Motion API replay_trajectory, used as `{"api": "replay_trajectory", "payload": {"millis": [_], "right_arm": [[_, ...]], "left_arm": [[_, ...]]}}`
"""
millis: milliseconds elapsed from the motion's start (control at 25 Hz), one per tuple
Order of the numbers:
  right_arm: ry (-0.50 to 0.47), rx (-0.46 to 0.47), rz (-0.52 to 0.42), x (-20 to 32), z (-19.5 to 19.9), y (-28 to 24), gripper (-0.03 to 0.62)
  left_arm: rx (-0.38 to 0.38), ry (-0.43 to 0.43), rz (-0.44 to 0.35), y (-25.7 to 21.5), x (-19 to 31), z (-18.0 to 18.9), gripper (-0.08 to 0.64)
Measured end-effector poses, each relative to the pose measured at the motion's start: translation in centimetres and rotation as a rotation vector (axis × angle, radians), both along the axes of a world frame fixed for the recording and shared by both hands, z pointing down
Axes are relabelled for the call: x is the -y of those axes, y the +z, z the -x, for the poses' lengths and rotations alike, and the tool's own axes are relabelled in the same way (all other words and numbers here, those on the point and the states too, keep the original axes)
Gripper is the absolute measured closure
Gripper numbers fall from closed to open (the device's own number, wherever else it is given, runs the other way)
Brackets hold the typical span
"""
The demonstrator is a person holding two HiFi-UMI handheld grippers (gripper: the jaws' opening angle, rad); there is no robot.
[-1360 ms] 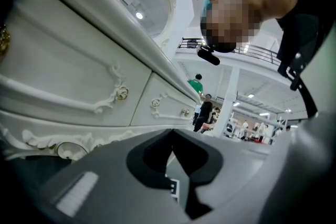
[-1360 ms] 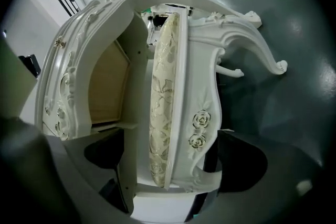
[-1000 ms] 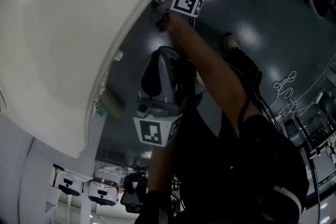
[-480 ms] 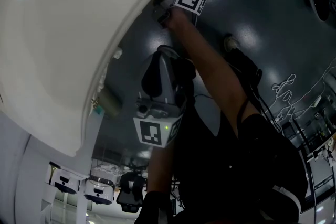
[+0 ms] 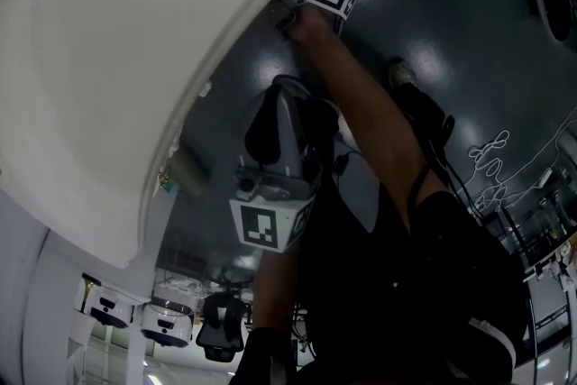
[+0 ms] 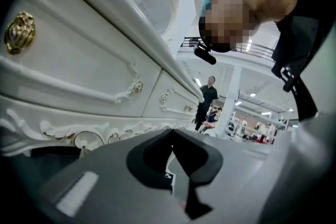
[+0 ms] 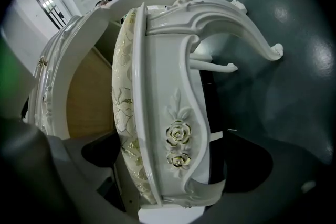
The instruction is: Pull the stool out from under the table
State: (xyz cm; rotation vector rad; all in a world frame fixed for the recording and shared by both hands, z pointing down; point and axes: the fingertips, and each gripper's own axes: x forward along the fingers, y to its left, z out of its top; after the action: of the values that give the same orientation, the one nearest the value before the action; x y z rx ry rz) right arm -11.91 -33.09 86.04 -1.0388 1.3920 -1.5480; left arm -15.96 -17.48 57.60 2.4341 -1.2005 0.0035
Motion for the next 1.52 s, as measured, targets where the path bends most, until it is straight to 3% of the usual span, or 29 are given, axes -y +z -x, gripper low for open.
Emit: {"api": "replay_trajectory", "payload": {"millis": [320,440,800,1000,1520], "right_arm": [[0.02,0.022,-0.024,1.4,0.1,-0.4,-0.002],[0.002,-0.008,0.007,0.7,-0.3,0.3,0.012],[-0.04,0.019,-0.025,-0.3,0.1,0.2,0.026],[-0.075,-0.013,0.014,-2.7,0.0,0.8,0.031],[-0.167,-0.001,-0.01,-9.8,-0.8,0.6,0.038]], "left_arm": [[0.003,-0.016,0.006,0.3,0.0,0.8,0.551],[-0.001,-0.027,0.008,0.2,0.0,1.0,0.551],[0.002,-0.052,0.013,-0.6,-1.0,1.2,0.551],[0.003,-0.065,0.025,-0.6,-2.2,0.9,0.551],[0.01,-0.126,0.047,-2.0,-6.8,-0.7,0.551]]}}
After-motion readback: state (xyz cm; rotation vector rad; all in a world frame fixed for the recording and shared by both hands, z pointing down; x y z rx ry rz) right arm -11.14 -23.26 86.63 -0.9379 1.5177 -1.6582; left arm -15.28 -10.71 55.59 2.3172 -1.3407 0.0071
